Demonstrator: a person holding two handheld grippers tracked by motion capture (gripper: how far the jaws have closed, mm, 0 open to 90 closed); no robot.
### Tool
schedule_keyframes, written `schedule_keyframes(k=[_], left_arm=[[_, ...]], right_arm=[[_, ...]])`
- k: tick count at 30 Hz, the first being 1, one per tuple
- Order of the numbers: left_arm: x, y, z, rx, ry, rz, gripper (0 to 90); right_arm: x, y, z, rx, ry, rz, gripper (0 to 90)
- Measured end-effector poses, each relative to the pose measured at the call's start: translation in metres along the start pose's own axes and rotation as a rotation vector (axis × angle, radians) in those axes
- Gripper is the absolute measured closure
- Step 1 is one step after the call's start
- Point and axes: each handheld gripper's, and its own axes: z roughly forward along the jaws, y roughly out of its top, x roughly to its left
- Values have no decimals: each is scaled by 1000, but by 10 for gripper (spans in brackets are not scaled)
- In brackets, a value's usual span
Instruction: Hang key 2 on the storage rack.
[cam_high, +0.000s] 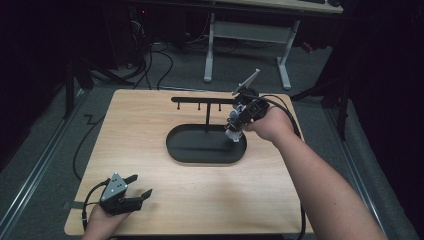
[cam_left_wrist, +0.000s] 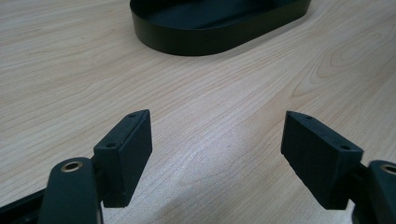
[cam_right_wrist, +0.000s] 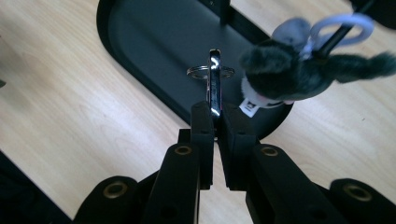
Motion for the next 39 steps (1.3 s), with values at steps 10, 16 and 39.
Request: schedule_keyframes(k=[10, 16, 39], left_arm=[[0, 0, -1, -2, -2, 1, 254], [0, 0, 0, -5, -2, 2, 254], [0, 0, 1, 1, -4, 8, 254]], right_arm=[[3, 20, -5, -23, -9, -2, 856], [2, 28, -9, -39, -17, 13, 856], [-7, 33, 4, -46, -84, 41, 855]])
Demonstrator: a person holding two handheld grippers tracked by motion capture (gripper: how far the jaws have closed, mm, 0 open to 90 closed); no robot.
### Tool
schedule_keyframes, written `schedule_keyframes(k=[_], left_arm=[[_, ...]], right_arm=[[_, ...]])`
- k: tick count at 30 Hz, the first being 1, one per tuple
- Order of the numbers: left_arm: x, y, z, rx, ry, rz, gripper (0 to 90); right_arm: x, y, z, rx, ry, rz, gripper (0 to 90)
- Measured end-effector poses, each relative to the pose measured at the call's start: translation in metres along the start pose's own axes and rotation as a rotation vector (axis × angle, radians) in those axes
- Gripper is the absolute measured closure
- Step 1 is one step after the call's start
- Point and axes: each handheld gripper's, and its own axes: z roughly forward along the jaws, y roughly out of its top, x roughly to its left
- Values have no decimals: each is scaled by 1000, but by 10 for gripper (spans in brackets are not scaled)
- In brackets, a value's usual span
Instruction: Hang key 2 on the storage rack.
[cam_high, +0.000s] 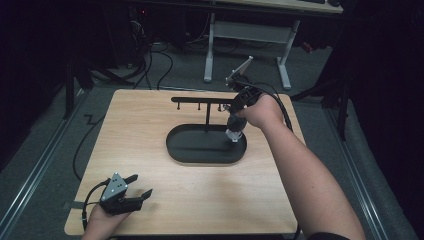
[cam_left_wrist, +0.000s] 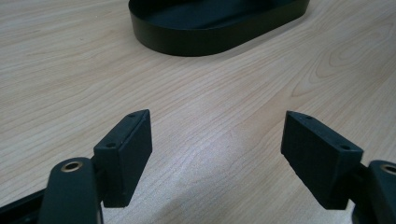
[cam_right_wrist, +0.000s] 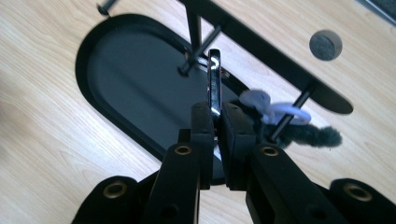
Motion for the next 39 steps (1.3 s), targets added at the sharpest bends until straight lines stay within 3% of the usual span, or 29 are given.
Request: schedule_keyframes(k=[6, 25, 28, 39], left_arm=[[-2, 1, 1, 7, -7, 6, 254], [-2, 0, 2, 8, -6, 12, 254], [-2, 0, 2, 10, -7, 12, 254], [-2, 0, 1, 9, -8, 13, 254]], right_arm=[[2, -10, 16, 4, 18, 8, 854], [6, -15, 52, -1, 31, 34, 826], [7, -14, 55, -7, 34, 49, 765], [9, -15, 52, -23, 49, 43, 728]])
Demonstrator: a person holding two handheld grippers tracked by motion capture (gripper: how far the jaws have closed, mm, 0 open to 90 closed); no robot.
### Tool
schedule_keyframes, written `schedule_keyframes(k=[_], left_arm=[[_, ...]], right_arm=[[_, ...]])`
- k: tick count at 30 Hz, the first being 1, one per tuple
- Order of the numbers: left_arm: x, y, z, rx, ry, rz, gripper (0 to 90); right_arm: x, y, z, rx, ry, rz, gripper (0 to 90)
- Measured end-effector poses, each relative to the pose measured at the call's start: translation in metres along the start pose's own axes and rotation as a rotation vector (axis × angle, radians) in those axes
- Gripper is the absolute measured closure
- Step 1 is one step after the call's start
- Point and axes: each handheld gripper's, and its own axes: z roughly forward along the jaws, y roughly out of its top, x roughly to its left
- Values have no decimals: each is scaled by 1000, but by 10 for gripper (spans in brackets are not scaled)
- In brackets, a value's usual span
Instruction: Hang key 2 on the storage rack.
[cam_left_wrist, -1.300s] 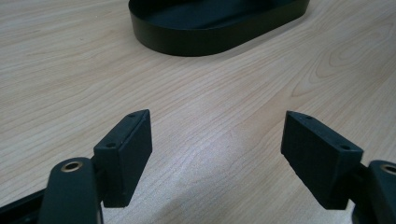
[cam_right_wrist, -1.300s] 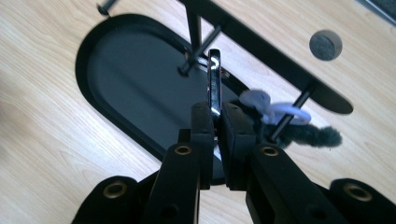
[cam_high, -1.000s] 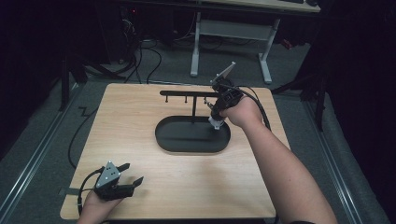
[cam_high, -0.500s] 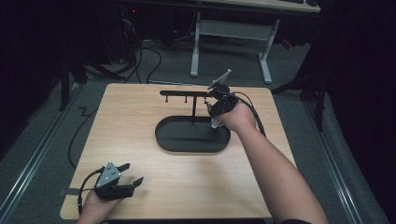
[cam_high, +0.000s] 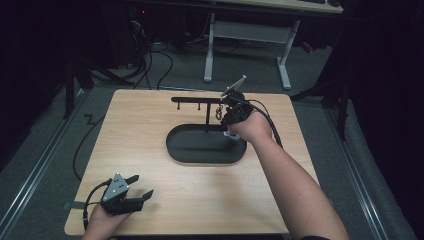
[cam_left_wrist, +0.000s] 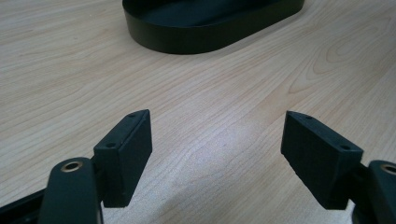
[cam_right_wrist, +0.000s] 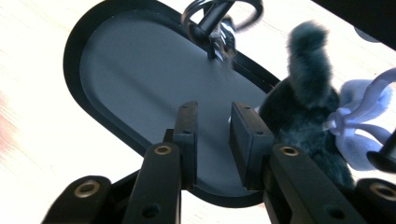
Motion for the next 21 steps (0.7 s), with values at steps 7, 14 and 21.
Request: schedule_keyframes(k=[7, 14, 21], left_arm=[[0, 0, 0, -3, 4, 5, 254], [0, 0, 1, -1, 2, 5, 254], [-2, 1, 3, 8, -1, 10, 254]], right_arm=[[-1, -6, -1, 7, 7, 7, 702], [-4, -20, 1, -1, 27, 16, 678], [5, -52, 3, -45, 4, -44, 606]])
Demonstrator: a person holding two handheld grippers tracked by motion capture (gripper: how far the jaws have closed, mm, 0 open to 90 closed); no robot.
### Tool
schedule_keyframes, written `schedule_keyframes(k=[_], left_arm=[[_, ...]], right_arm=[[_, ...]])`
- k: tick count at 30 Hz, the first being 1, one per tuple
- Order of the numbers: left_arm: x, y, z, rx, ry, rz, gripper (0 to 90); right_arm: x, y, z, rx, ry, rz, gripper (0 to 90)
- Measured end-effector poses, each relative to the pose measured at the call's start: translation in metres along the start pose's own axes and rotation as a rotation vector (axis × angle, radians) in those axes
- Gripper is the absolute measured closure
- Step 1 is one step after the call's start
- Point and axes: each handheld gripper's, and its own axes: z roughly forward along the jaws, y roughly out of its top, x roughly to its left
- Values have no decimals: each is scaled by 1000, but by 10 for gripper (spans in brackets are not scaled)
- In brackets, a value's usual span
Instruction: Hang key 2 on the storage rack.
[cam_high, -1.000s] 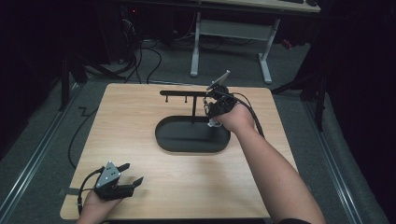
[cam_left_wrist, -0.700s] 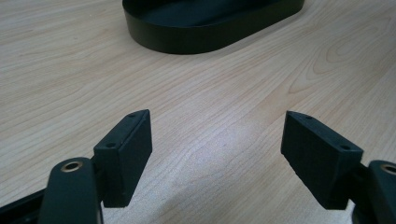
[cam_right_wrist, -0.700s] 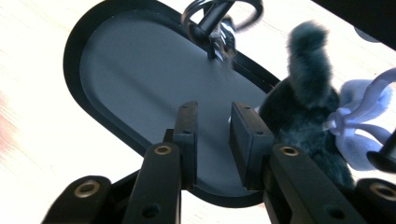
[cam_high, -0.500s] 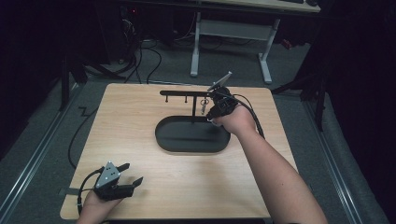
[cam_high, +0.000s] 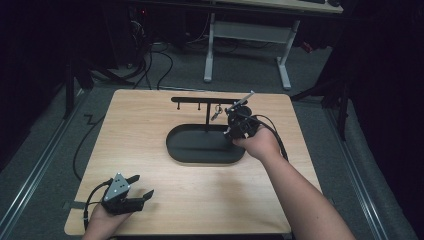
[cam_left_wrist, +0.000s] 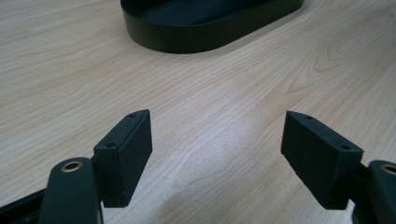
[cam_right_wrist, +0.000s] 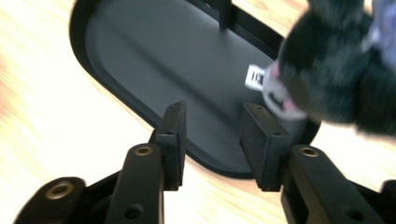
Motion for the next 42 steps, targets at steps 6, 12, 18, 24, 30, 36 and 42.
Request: schedule_keyframes(k=[6, 12, 18, 24, 30, 36, 42], left_arm=[[-2, 0, 1, 11, -3, 6, 254], [-3, 0, 1, 17, -2, 0, 254], [-4, -1, 3, 21, 9, -9, 254], [-5, -1, 3, 27, 13, -10, 254], [-7, -2, 3, 29, 20, -12, 254], [-8, -2, 3, 24, 15, -14, 254], [-11, 1, 5, 10, 2, -16, 254]], right_arm=[[4, -40, 2, -68, -7, 0, 535], [13, -92, 7, -172, -37, -33, 476], [20, -145, 18, -257, -34, -46, 463], [20, -185, 24, -336, -29, -1, 459], [17, -213, 30, -398, -32, 45, 454], [22, -239, 29, -479, -79, 35, 416], [19, -256, 21, -548, -121, 25, 303]])
